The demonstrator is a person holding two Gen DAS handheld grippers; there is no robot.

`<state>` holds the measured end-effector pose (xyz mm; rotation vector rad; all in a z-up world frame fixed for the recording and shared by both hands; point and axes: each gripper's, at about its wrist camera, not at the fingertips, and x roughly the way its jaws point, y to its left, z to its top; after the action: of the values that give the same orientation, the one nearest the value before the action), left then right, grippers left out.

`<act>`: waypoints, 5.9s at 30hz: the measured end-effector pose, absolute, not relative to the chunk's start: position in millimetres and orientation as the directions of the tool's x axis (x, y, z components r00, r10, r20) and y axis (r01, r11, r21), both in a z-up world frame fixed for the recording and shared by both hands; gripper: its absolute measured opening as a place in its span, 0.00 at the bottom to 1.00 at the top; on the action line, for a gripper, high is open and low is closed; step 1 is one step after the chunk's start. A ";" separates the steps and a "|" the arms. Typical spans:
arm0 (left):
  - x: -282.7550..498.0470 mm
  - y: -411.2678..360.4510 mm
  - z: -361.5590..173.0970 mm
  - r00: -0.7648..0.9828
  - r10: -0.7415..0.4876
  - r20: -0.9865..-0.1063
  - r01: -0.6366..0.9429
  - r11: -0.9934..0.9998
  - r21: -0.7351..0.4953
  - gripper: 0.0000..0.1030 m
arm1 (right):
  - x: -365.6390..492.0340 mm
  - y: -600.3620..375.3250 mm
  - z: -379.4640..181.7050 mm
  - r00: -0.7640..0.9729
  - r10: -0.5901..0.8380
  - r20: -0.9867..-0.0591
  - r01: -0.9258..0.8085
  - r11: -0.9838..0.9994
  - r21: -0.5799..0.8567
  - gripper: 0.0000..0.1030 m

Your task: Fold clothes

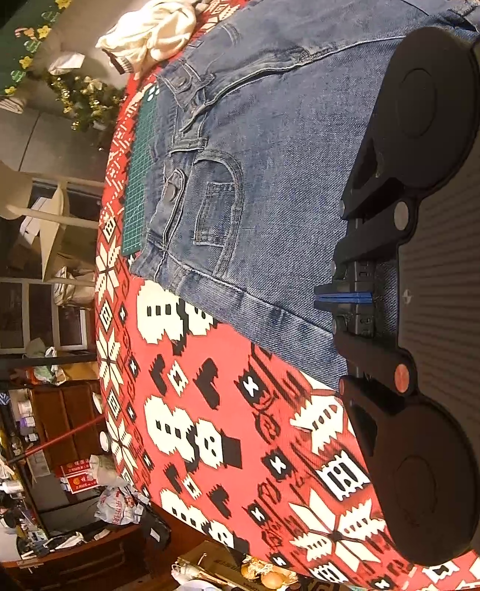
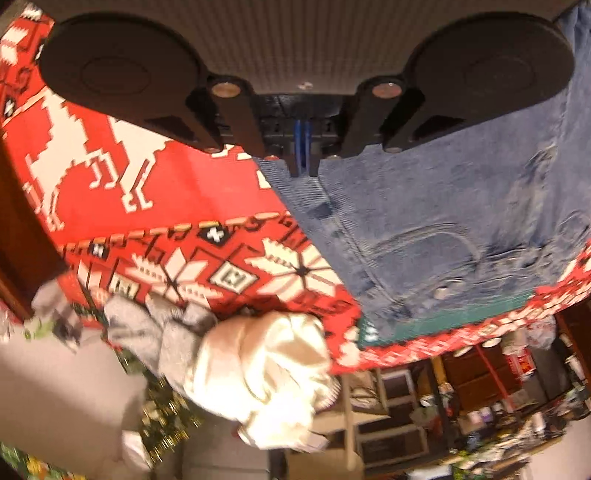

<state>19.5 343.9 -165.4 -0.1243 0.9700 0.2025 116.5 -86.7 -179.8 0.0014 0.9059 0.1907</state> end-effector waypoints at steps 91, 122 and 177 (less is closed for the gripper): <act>-29.8 389.5 -154.3 0.637 -0.050 -0.769 -0.357 0.866 -0.351 0.02 | 58.0 -163.8 -179.6 0.574 0.247 -0.780 0.164 0.899 0.406 0.09; -55.6 438.3 -170.6 0.575 -0.089 -0.814 -0.454 0.792 -0.408 0.03 | 82.9 -129.9 -171.9 0.558 0.295 -0.776 0.077 0.912 0.402 0.09; 208.8 332.2 -138.7 0.564 -0.261 -0.784 -0.126 0.911 -0.394 0.02 | 315.8 44.4 -153.0 0.429 0.457 -0.779 -0.289 0.887 0.361 0.07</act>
<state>208.8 332.2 -138.7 -0.4362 0.9771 -0.0829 315.8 44.4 -153.0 0.1826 1.0275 0.4691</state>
